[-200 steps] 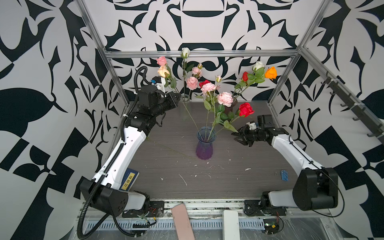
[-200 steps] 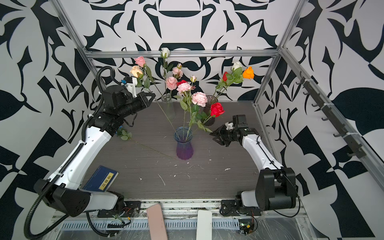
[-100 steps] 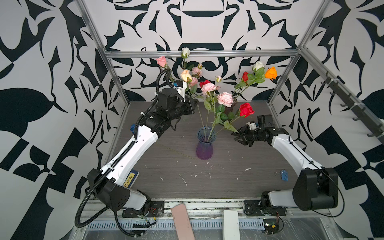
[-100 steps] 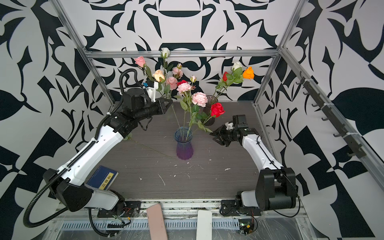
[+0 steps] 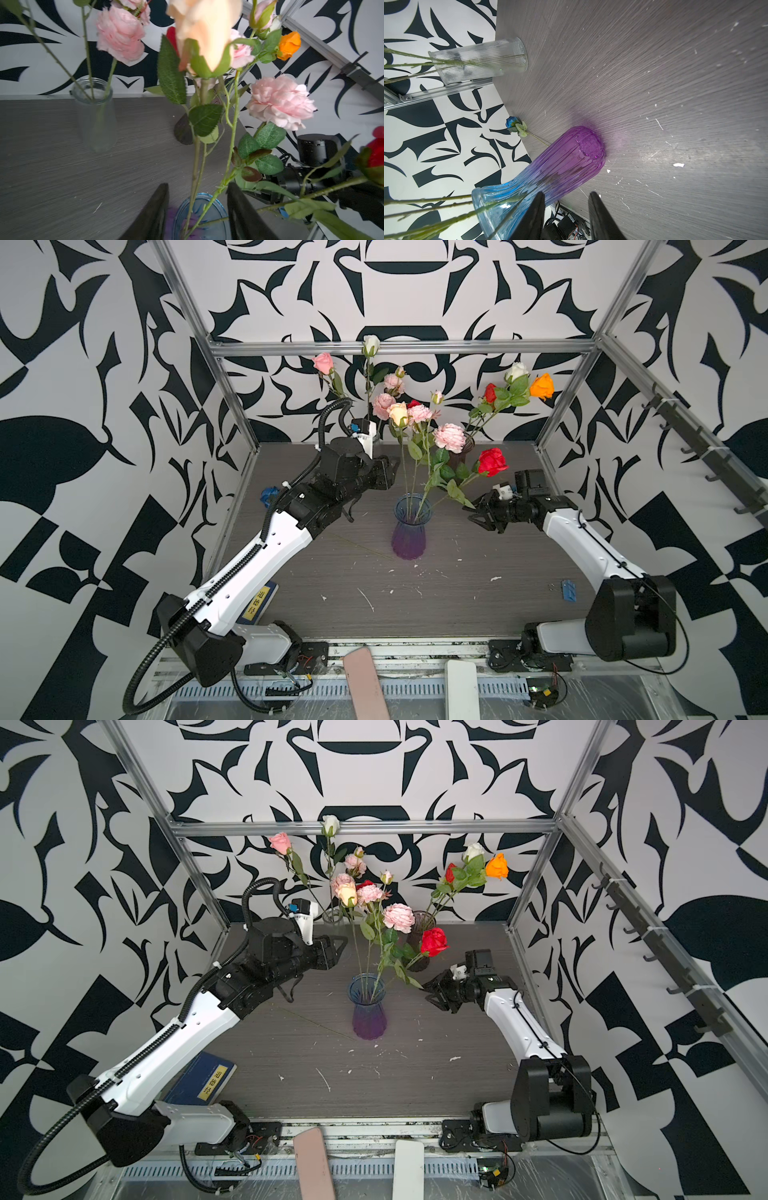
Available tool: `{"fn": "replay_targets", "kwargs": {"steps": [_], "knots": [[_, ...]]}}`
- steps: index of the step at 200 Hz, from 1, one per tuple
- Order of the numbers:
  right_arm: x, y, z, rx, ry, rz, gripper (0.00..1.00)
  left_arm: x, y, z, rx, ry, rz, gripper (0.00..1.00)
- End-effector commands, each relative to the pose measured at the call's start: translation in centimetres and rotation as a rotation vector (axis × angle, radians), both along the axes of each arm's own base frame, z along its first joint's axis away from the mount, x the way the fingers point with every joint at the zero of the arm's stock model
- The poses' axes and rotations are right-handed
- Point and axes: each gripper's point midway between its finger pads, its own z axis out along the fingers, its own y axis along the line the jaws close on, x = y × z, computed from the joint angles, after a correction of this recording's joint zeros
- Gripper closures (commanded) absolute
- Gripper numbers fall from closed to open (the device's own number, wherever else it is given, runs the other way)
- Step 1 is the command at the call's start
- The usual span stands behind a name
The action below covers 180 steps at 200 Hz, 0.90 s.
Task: Arrange the flowers into the vase
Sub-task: 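Carry the peach rose over the blue-purple vase, insert it, open left gripper, then lower the left gripper to the blue rose stem and close on it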
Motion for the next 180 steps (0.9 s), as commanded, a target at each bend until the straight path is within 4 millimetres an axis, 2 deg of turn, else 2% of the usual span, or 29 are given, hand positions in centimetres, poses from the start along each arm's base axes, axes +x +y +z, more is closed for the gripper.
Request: {"fn": "replay_targets", "kwargs": {"steps": [1,23,50,76,97,101,106,124,141,180], "knots": [[0.3,0.0,1.1,0.009,-0.038,0.003,0.61,0.0,3.9,-1.6,0.077,0.024,0.147,0.48],[0.4,0.1,1.2,0.012,-0.043,0.007,0.61,0.7,7.4,-4.9,0.034,0.172,0.268,0.48],[0.3,0.2,1.2,0.018,-0.046,0.012,0.61,1.2,12.2,-9.8,-0.079,0.393,0.422,0.48],[0.1,0.1,1.1,0.019,-0.042,0.012,0.61,1.2,15.4,-14.0,-0.156,0.541,0.533,0.50],[-0.2,-0.2,1.1,0.017,-0.042,0.008,0.61,0.9,17.3,-18.0,-0.189,0.696,0.642,0.49],[-0.2,-0.3,1.0,0.017,-0.040,0.006,0.61,0.8,17.6,-18.3,-0.201,0.714,0.655,0.49],[-0.3,-0.4,1.0,0.016,-0.039,0.004,0.61,0.9,17.7,-20.0,-0.190,0.771,0.678,0.50],[-0.5,-0.6,0.6,0.019,-0.027,-0.001,0.61,0.5,18.7,-23.0,-0.181,0.901,0.754,0.51],[-0.2,-0.7,0.4,0.021,-0.021,0.003,0.61,0.4,19.5,-25.0,-0.146,0.975,0.811,0.56],[1.0,-0.8,1.0,0.015,-0.038,-0.006,0.61,1.3,22.3,-28.1,-0.062,1.037,0.946,0.56]]}}
